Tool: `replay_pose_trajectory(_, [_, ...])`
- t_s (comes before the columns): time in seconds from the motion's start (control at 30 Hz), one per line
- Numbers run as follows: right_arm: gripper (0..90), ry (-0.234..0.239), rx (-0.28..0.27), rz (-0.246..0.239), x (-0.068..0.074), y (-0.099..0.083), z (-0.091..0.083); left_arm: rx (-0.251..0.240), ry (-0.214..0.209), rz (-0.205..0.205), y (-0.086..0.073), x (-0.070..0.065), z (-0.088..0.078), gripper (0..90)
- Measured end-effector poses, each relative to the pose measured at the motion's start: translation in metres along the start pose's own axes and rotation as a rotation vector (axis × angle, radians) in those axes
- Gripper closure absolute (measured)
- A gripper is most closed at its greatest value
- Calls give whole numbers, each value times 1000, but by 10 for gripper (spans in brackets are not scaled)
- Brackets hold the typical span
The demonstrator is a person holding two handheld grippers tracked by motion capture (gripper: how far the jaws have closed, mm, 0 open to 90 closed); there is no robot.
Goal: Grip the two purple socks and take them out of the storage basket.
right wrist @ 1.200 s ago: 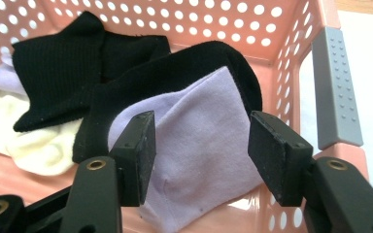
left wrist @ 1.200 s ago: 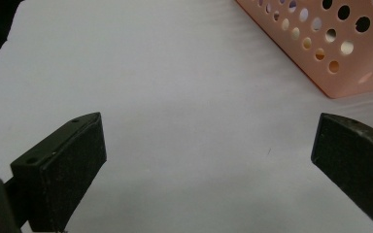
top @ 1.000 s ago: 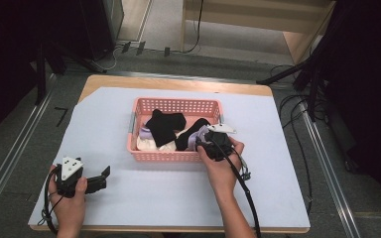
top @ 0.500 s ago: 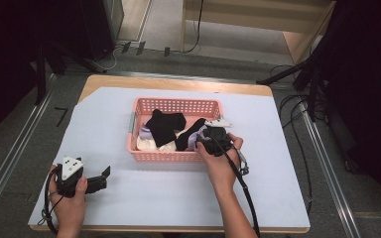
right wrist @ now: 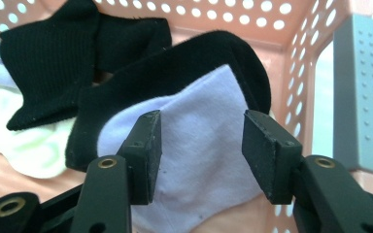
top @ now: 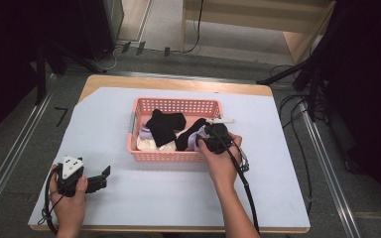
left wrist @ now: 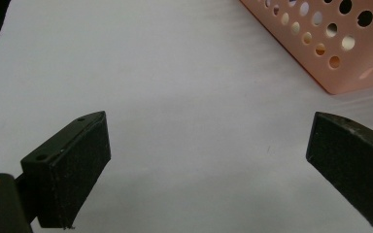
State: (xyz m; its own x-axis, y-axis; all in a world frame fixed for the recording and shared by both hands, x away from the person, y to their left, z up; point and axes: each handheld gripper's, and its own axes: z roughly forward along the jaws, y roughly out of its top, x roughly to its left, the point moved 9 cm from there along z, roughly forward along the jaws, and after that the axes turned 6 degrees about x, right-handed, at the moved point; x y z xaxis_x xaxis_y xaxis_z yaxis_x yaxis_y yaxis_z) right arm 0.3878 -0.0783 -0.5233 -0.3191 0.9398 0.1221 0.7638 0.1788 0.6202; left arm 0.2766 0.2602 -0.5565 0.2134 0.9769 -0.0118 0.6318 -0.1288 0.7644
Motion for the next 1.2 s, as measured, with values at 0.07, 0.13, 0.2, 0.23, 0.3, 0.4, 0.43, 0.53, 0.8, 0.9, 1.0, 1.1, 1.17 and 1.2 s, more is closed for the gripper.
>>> replay_pose_trajectory(0.07, [448, 20, -29, -4, 5, 3, -3, 2, -2, 1, 0, 0, 0, 28])
replay_pose_trajectory(0.13, [443, 37, -43, -1, 9, 4, -6, 2, -2, 1, 0, 0, 0, 28])
replay_pose_trajectory(0.2, [440, 59, -56, -8, 19, 7, -9, 6, -1, 1, 0, 0, 0, 28])
replay_pose_trajectory(0.23, [434, 64, -44, -15, 22, 7, -8, 5, 0, 1, 0, 0, 0, 29])
replay_pose_trajectory(0.3, [433, 42, -15, -22, 25, 6, -4, 6, -1, 1, 0, 0, 0, 29])
replay_pose_trajectory(0.4, [421, 16, 40, 10, 23, 2, 6, 7, -1, 0, 0, 1, 1, 30])
replay_pose_trajectory(0.43, [427, 6, 42, 11, 23, 2, 8, 6, -3, -4, 0, 0, 1, 30])
replay_pose_trajectory(0.53, [504, 6, 62, 28, 23, 3, 9, 6, -3, -4, 0, 0, 1, 30])
replay_pose_trajectory(0.8, [889, 36, -11, 8, 20, 8, -1, -3, 3, 8, 0, -1, 0, 34])
replay_pose_trajectory(0.9, [900, 50, -100, -12, 16, 15, -14, -2, 4, 9, 0, 0, 0, 34])
replay_pose_trajectory(1.0, [900, 71, -158, -26, 14, 21, -25, 1, 2, 0, 0, 0, 0, 34])
replay_pose_trajectory(1.1, [900, 114, -223, -35, 13, 29, -38, 3, 1, 3, 0, 0, 0, 34])
replay_pose_trajectory(1.17, [900, 132, -290, -42, 12, 36, -49, 3, 1, 6, 0, 0, 0, 34])
replay_pose_trajectory(1.2, [900, 125, -304, -52, 11, 38, -52, 2, 0, 4, 0, 0, 1, 34])
